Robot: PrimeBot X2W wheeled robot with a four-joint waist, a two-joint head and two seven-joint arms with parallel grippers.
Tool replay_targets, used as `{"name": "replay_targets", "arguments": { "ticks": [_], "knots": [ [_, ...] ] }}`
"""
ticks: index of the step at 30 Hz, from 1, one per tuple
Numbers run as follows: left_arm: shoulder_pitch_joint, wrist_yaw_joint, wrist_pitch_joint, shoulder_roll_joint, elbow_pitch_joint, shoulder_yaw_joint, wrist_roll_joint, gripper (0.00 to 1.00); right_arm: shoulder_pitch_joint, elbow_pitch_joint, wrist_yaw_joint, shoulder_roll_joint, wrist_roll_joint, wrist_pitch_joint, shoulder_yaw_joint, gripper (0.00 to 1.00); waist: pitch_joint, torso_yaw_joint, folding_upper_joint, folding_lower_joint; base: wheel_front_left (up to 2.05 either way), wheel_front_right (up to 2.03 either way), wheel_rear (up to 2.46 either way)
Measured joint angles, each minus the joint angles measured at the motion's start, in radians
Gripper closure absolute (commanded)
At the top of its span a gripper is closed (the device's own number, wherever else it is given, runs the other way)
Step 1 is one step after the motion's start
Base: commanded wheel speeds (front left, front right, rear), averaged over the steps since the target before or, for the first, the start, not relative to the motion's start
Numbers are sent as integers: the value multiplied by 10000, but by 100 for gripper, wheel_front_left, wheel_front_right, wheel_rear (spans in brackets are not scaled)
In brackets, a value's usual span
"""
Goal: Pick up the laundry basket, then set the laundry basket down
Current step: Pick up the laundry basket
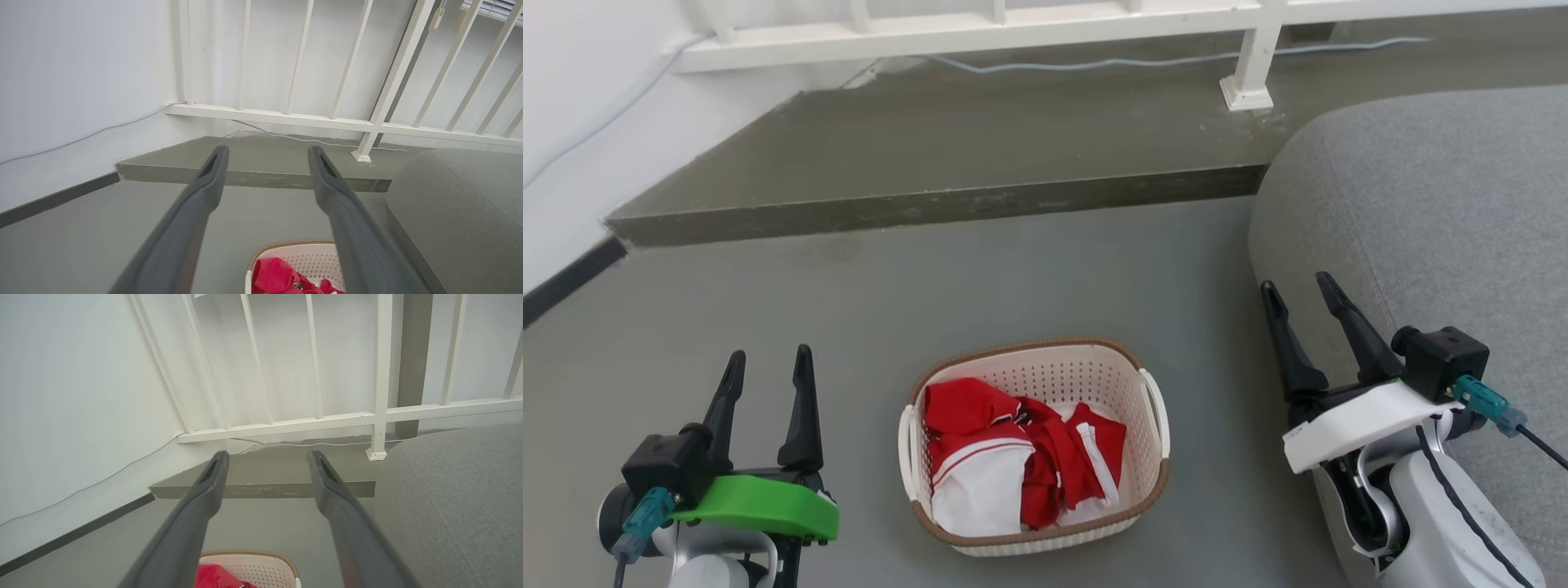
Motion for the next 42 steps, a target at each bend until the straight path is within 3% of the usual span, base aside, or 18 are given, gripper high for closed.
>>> {"name": "replay_targets", "arguments": {
  "ticks": [12, 29, 42],
  "knots": [
    [-345, -92, 0, -23, 8, 6, 19, 0, -73, 132, 2, 90, -10, -2, -265, 0, 916, -160, 0, 0, 0, 0, 0],
    [-1866, -196, 0, -61, 541, 6, 19, 0, -1366, 389, 92, 203, -102, -17, -543, 0, 3020, -194, 0, 0, 0, 0, 0],
    [-3215, -316, 4, -117, 2220, -163, -407, 0, -2545, 1854, 176, 284, -130, 63, -380, 0, 4788, -70, 0, 0, 0, 0, 0]
  ]
}}
